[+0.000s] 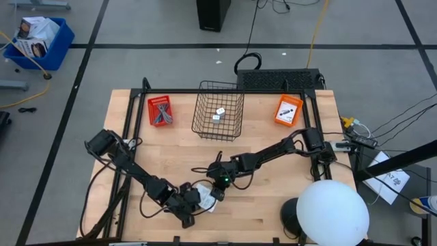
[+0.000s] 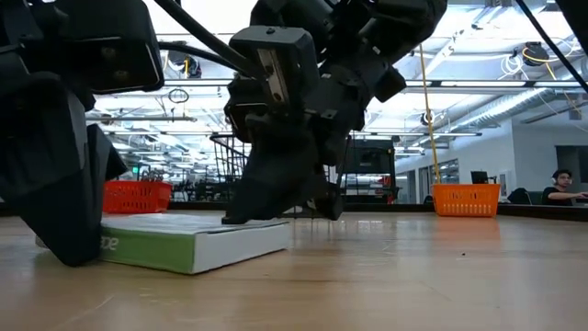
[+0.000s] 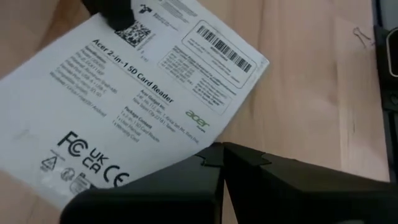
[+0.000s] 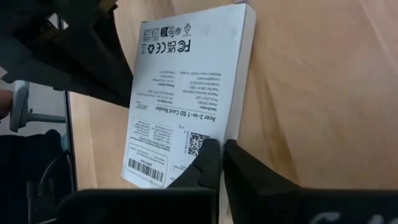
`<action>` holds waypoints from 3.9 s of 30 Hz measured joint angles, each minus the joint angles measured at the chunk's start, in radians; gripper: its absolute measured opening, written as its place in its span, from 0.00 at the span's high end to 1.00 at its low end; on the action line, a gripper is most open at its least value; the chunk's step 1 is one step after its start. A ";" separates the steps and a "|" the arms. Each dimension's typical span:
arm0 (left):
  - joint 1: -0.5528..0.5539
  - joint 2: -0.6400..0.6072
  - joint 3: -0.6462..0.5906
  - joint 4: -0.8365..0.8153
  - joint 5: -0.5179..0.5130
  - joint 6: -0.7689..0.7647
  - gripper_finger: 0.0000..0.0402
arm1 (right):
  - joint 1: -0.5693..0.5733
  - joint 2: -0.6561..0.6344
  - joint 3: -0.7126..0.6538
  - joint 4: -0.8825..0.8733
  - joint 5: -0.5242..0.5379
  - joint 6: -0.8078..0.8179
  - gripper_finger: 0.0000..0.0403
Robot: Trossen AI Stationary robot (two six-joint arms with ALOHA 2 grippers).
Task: Pick and place items into bin
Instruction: Put the card reader box into the orange basket
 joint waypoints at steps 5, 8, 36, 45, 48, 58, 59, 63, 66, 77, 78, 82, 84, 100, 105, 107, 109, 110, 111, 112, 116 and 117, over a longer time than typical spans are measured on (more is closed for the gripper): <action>-0.010 -0.008 -0.001 0.044 -0.003 0.060 0.96 | 0.002 -0.027 -0.001 -0.027 0.003 -0.009 1.00; -0.019 -0.017 -0.002 0.064 -0.004 0.090 0.96 | 0.002 -0.042 0.000 -0.043 0.005 -0.016 1.00; -0.091 -0.216 0.003 -0.034 -0.007 0.224 0.96 | -0.045 -0.136 0.000 -0.204 0.121 -0.075 1.00; -0.099 -0.214 0.002 -0.034 -0.010 0.228 0.96 | -0.075 -0.293 0.001 -0.347 0.226 -0.113 1.00; -0.099 -0.214 0.002 -0.037 -0.010 0.228 0.96 | -0.081 -0.353 0.002 -0.430 0.314 -0.114 1.00; -0.099 -0.214 0.002 -0.032 -0.095 0.207 0.96 | -0.091 -0.536 -0.080 -0.509 0.471 -0.053 1.00; -0.099 -0.214 0.002 -0.032 -0.101 0.208 0.96 | -0.091 -0.556 -0.098 -0.516 0.486 -0.042 1.00; -0.099 -0.214 0.002 -0.032 -0.106 0.210 0.96 | -0.098 -0.663 -0.192 -0.507 0.531 0.023 1.00; -0.099 -0.214 0.002 -0.030 -0.109 0.212 0.96 | -0.107 -0.748 -0.274 -0.504 0.560 0.074 1.00; -0.096 -0.214 0.002 -0.015 -0.128 0.242 0.96 | -0.144 -1.114 -0.529 -0.489 0.686 0.215 1.00; -0.094 -0.214 0.002 -0.014 -0.128 0.247 0.96 | -0.150 -1.147 -0.546 -0.489 0.691 0.220 1.00; -0.086 -0.214 0.002 -0.013 -0.136 0.282 0.96 | -0.176 -1.260 -0.598 -0.498 0.720 0.238 1.00; -0.083 -0.214 0.002 -0.009 -0.162 0.288 0.96 | -0.193 -1.311 -0.612 -0.525 0.737 0.247 1.00; 0.038 -0.214 0.002 -0.011 -0.218 0.331 0.96 | -0.422 -1.569 -0.645 -0.867 0.816 0.364 1.00; 0.074 -0.214 0.002 -0.011 -0.197 0.320 0.96 | -0.503 -1.592 -0.645 -0.914 0.842 0.406 1.00; 0.080 -0.214 0.002 -0.011 -0.196 0.324 0.96 | -0.541 -1.590 -0.645 -0.941 0.844 0.412 1.00; 0.082 -0.214 0.002 -0.011 -0.188 0.340 0.96 | -0.584 -1.585 -0.645 -0.954 0.846 0.412 1.00; 0.082 -0.214 0.002 -0.011 -0.186 0.349 0.96 | -0.606 -1.581 -0.645 -0.963 0.844 0.412 1.00; 0.081 -0.214 0.002 -0.011 -0.185 0.357 0.96 | -0.628 -1.578 -0.645 -0.971 0.841 0.409 1.00; 0.081 -0.214 0.002 -0.011 -0.185 0.365 0.96 | -0.649 -1.574 -0.645 -0.974 0.840 0.408 1.00; 0.081 -0.214 0.002 -0.011 -0.184 0.387 0.96 | -0.729 -1.554 -0.646 -0.977 0.838 0.393 1.00; 0.081 -0.214 0.002 -0.011 -0.184 0.395 0.96 | -0.752 -1.547 -0.651 -0.967 0.837 0.386 1.00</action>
